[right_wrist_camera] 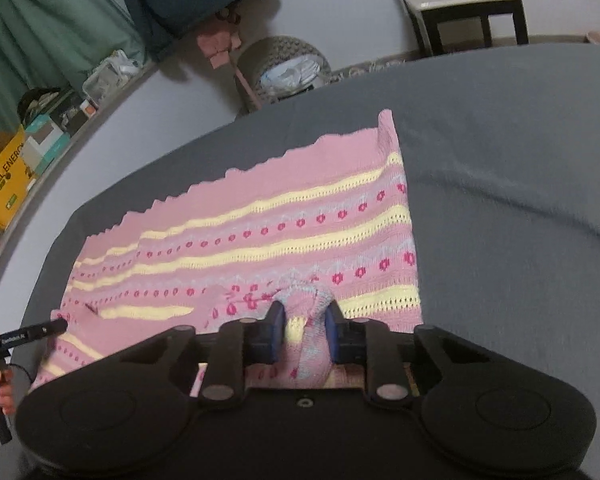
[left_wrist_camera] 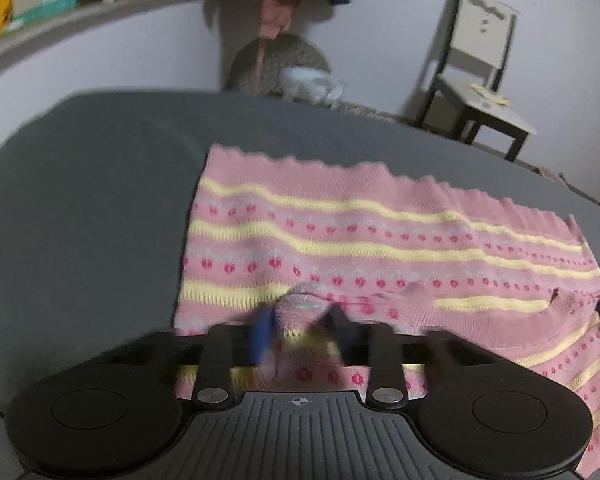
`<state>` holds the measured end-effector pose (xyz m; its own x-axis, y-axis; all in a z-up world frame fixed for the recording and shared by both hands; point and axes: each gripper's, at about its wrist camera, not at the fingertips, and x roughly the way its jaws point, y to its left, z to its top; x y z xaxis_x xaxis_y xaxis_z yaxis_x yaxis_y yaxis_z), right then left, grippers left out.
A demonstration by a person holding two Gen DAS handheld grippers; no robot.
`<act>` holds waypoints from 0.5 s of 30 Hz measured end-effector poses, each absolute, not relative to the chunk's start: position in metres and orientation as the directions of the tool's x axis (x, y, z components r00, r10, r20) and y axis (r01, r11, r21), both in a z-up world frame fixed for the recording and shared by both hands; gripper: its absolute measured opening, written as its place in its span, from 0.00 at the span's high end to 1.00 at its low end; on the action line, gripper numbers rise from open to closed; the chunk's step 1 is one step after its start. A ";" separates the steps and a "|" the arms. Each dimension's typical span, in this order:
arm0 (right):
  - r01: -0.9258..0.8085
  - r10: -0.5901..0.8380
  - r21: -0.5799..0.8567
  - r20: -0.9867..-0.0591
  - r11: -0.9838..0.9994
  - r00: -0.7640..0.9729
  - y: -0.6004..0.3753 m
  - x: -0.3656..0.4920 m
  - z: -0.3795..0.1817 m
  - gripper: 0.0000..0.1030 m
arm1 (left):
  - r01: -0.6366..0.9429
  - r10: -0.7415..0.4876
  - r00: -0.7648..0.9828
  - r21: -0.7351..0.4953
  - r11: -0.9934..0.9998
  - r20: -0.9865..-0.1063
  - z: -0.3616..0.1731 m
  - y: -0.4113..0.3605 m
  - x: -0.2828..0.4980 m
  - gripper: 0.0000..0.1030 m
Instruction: Fold clothes
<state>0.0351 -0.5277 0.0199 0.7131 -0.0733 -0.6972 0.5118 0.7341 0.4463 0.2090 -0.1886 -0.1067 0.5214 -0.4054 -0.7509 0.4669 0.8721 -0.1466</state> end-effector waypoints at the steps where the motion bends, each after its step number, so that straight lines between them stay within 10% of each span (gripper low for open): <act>1: 0.513 -0.077 0.456 -0.689 0.727 0.721 -0.527 0.035 0.018 0.84 | 0.449 -0.396 0.526 -0.150 0.881 -0.753 -0.109 -0.188 0.210 0.75; 15: 0.418 -0.206 0.234 -0.603 0.878 0.771 -0.444 -0.010 0.072 0.45 | 0.640 -0.409 0.583 0.087 0.763 -0.702 -0.059 -0.195 0.167 0.59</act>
<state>-0.0096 -0.4442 0.0725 0.7707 -0.2064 -0.6028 0.4178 0.8780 0.2336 0.1675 -0.1950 -0.0586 0.5826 -0.4090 -0.7024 0.6403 0.7632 0.0867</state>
